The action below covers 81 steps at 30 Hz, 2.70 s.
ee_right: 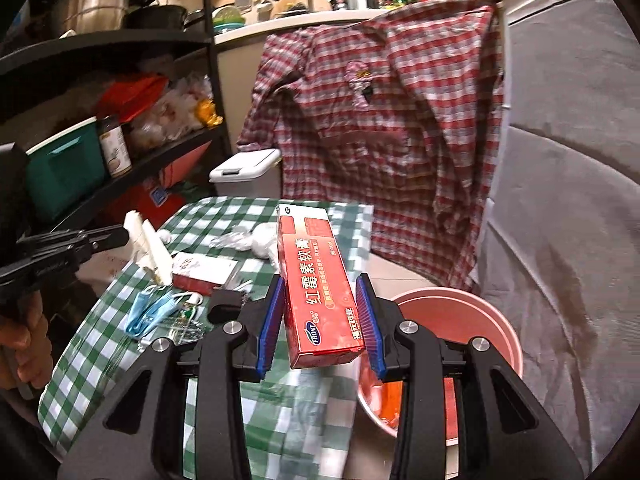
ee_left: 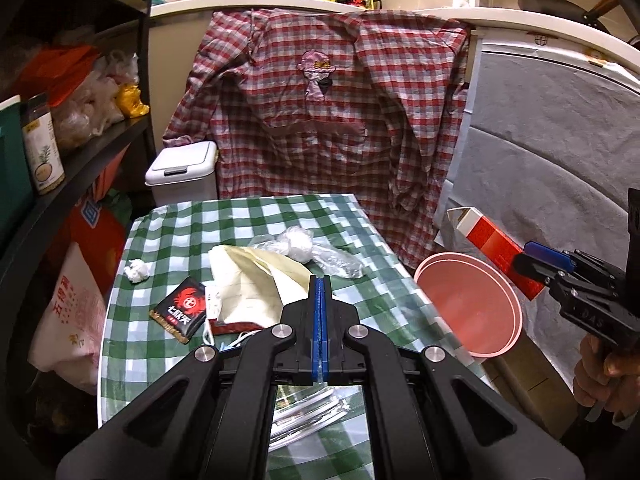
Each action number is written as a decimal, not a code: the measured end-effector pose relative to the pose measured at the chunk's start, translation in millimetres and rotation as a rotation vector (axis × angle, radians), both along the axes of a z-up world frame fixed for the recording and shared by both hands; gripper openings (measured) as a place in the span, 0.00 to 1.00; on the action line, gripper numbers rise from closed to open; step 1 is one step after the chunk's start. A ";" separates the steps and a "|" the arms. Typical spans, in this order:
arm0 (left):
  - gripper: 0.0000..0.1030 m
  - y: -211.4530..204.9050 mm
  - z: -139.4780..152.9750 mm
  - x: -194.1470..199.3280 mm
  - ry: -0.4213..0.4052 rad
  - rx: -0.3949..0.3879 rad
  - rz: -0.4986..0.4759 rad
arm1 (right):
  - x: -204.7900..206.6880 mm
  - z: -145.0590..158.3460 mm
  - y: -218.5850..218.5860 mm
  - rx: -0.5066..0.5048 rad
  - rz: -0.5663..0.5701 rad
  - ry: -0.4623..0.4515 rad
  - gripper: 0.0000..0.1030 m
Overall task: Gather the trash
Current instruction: 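Carry the red box over the pink bucket and open the right tool, then move both tools back over the table toward the remaining trash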
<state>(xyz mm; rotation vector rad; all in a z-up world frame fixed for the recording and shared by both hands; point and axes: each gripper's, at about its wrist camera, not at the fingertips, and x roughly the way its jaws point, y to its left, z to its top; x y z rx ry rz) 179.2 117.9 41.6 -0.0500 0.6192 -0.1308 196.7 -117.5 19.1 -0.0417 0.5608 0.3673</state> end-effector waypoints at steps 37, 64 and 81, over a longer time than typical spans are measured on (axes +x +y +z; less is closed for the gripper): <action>0.00 -118.8 9.8 28.3 -0.028 -0.031 -0.187 | 13.9 15.3 -87.3 -0.001 -0.186 -0.005 0.35; 0.33 -192.6 -18.3 52.5 0.040 -0.014 -0.302 | 30.0 8.2 -121.5 0.027 -0.305 0.038 0.41; 0.24 -121.7 2.5 34.7 -0.013 -0.030 -0.197 | 17.6 13.8 -87.3 0.009 -0.238 -0.010 0.41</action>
